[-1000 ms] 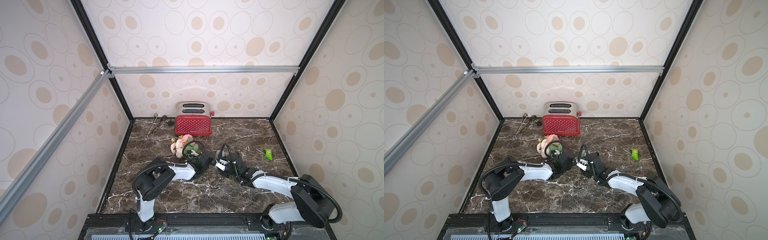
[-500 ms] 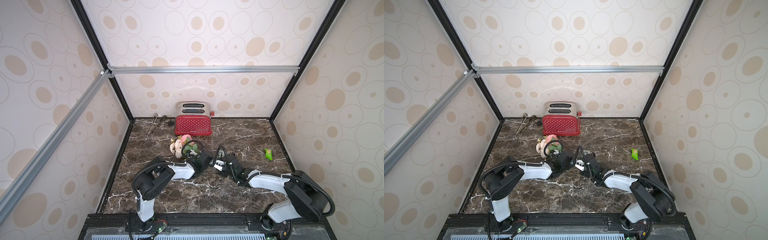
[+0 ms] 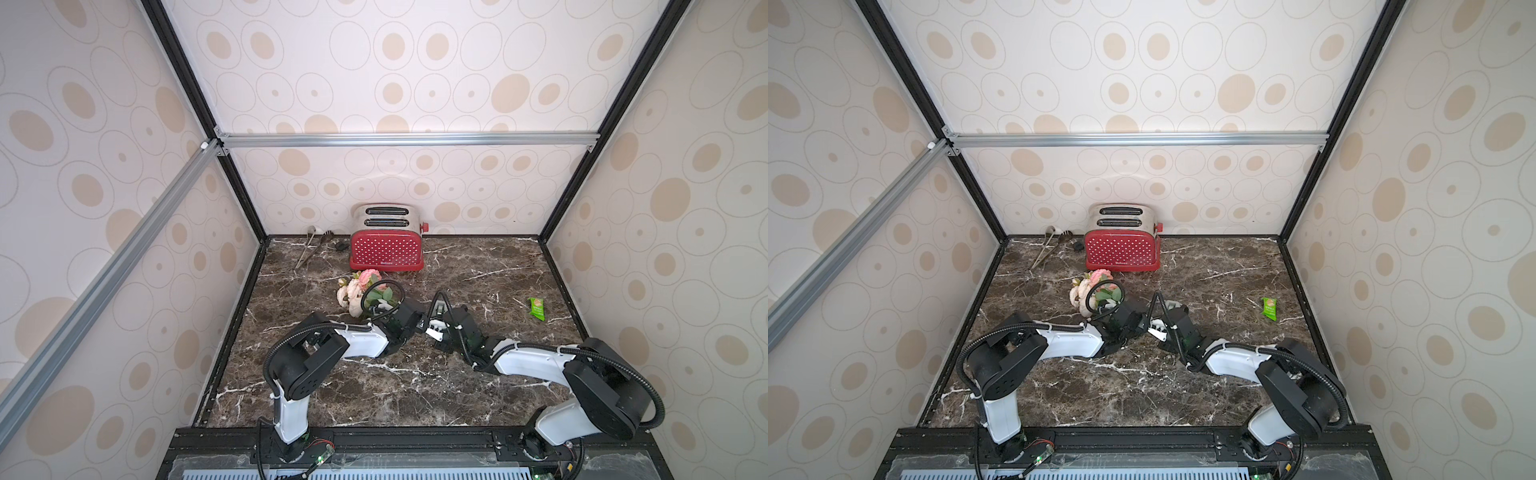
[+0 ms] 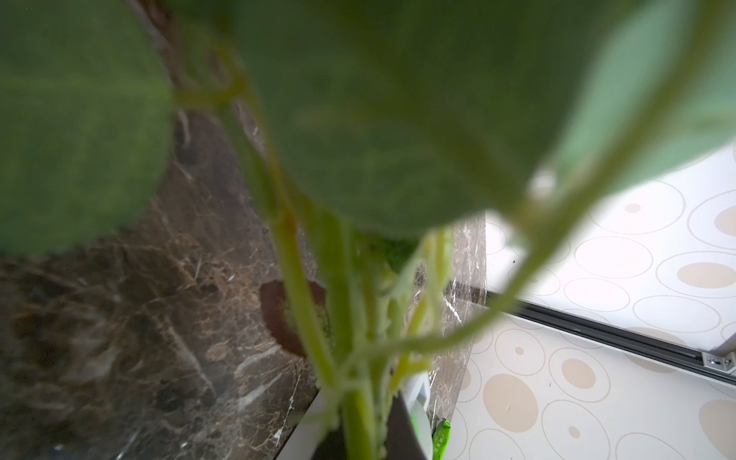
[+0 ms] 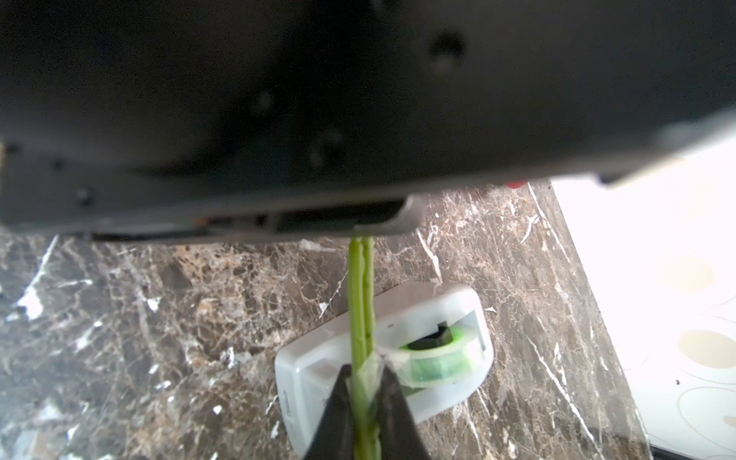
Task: Wrap bouquets with tape
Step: Stick the tape to the bouquet.
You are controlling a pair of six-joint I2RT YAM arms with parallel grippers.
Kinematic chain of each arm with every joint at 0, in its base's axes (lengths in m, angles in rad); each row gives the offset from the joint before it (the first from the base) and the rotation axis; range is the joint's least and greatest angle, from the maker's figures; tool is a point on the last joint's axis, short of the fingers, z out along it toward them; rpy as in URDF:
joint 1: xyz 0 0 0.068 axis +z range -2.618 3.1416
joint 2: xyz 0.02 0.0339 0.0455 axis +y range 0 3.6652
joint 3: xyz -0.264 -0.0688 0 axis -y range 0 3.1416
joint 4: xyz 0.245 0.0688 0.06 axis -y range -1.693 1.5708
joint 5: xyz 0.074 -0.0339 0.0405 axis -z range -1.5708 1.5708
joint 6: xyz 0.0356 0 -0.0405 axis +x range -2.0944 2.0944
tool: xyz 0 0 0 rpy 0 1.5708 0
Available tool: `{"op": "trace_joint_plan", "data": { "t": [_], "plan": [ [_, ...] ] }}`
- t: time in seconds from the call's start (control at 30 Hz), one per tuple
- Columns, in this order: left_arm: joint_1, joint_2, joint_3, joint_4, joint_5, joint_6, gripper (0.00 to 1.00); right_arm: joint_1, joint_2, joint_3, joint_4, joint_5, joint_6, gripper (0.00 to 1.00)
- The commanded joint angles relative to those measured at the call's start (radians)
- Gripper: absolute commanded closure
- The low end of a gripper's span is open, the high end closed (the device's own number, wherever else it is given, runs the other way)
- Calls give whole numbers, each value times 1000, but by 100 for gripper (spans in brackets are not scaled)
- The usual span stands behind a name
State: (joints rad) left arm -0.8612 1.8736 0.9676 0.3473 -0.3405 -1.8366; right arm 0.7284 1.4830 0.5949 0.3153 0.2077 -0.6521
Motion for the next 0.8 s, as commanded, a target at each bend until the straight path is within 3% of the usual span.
{"op": "trace_joint_plan", "data": {
  "t": [0.0,0.13,0.3,0.5,0.77],
  "plan": [
    [-15,-28,12,-1,5,22,100,40,6,8,-7,-10,-77,93],
    [-15,-28,12,0,5,25,100,43,-2,3,-2,-1,-69,91],
    [-15,-34,2,12,-5,34,100,42,-58,19,-60,24,37,71],
    [-15,-41,-8,30,-18,54,100,43,-225,56,-294,-16,258,58],
    [-13,-39,-7,68,-35,89,100,12,-362,138,-617,-80,644,24]
  ]
}}
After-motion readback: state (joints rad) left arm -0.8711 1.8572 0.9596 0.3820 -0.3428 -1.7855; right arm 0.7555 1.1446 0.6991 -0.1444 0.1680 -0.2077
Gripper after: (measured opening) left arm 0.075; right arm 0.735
